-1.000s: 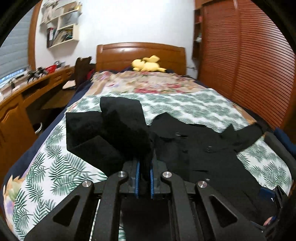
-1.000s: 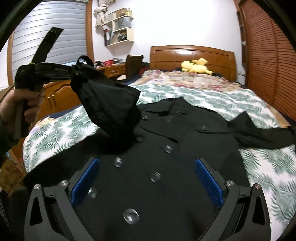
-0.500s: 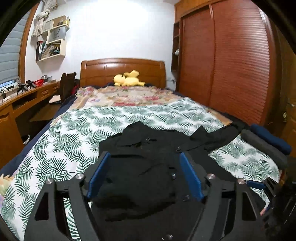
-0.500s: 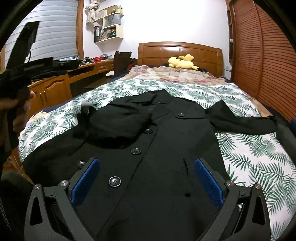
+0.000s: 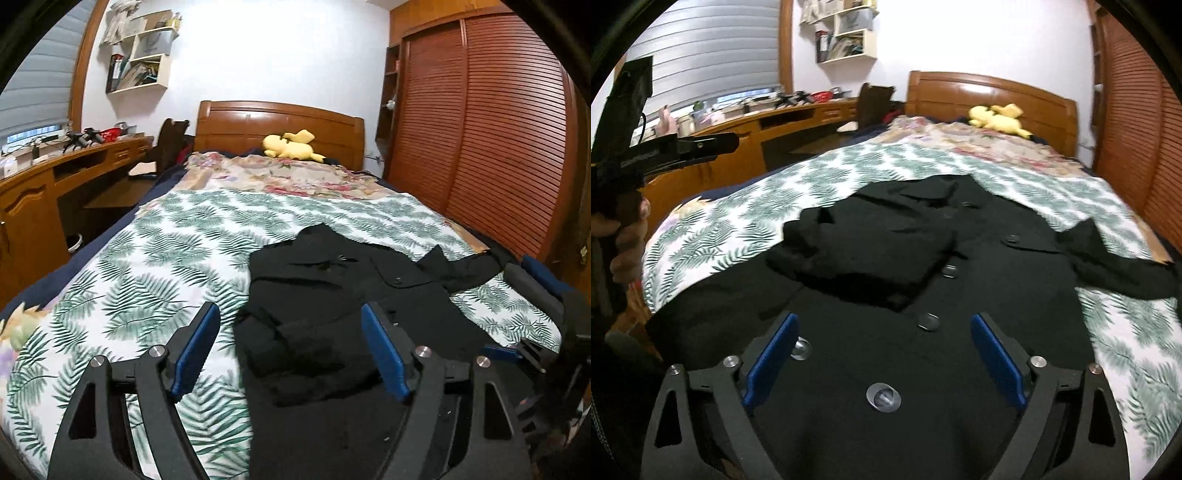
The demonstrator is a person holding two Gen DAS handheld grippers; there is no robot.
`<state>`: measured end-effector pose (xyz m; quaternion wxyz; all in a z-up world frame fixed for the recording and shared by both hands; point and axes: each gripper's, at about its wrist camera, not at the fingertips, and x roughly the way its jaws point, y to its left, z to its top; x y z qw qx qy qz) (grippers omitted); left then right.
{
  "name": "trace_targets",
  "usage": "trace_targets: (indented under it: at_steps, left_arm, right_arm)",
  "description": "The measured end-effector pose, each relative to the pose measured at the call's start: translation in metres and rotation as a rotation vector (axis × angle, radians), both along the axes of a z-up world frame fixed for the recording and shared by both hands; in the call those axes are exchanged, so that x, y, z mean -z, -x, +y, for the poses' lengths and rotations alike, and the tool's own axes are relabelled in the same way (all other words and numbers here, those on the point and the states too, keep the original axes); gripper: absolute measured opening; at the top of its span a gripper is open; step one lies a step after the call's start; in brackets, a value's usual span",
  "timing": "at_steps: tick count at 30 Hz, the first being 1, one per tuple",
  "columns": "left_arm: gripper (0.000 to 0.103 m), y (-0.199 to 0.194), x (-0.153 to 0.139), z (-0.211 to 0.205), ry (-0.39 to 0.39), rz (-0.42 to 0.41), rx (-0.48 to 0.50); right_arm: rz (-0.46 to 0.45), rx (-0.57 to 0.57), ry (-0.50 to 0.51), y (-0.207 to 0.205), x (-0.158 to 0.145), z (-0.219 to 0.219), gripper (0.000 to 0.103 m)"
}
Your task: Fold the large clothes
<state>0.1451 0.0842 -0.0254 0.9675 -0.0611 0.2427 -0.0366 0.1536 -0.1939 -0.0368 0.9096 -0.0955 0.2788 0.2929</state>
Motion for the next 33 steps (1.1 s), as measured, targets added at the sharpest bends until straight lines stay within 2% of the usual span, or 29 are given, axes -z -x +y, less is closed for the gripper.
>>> trace_targets:
  at_steps: [7,11,14,19,22,24,26,29,33]
  left_arm:
    - [0.079,0.018,-0.001,0.023,-0.030,-0.019,-0.047]
    - [0.079,0.023,0.000,0.032,-0.030,-0.019,-0.055]
    - [0.079,0.025,-0.001,0.037,-0.026,-0.020,-0.057]
    - [0.079,0.026,-0.002,0.039,-0.023,-0.023,-0.056]
    - [0.079,0.026,-0.002,0.039,-0.024,-0.024,-0.055]
    - [0.079,0.026,-0.002,0.040,-0.026,-0.023,-0.052]
    - [0.079,0.027,-0.003,0.040,-0.026,-0.024,-0.048]
    - [0.079,0.026,-0.003,0.038,-0.026,-0.019,-0.044]
    - [0.079,0.025,-0.001,0.034,-0.026,-0.015,-0.036]
  right_arm:
    - [0.037,-0.081,0.028,-0.043,0.004,0.048,0.074]
    - [0.065,-0.124,0.027,-0.065,0.005,0.068,0.063]
    - [0.086,-0.147,0.057,-0.080,0.012,0.086,0.056]
    - [0.114,-0.136,0.134,-0.105,0.025,0.110,0.049]
    - [0.131,-0.122,0.168,-0.116,0.033,0.108,0.033]
    - [0.136,-0.122,0.169,-0.120,0.035,0.104,0.018]
    - [0.132,-0.122,0.164,-0.121,0.034,0.097,0.009]
    - [0.097,-0.123,0.130,-0.112,0.021,0.085,0.005]
    - [0.043,-0.109,0.054,-0.093,0.001,0.058,0.004]
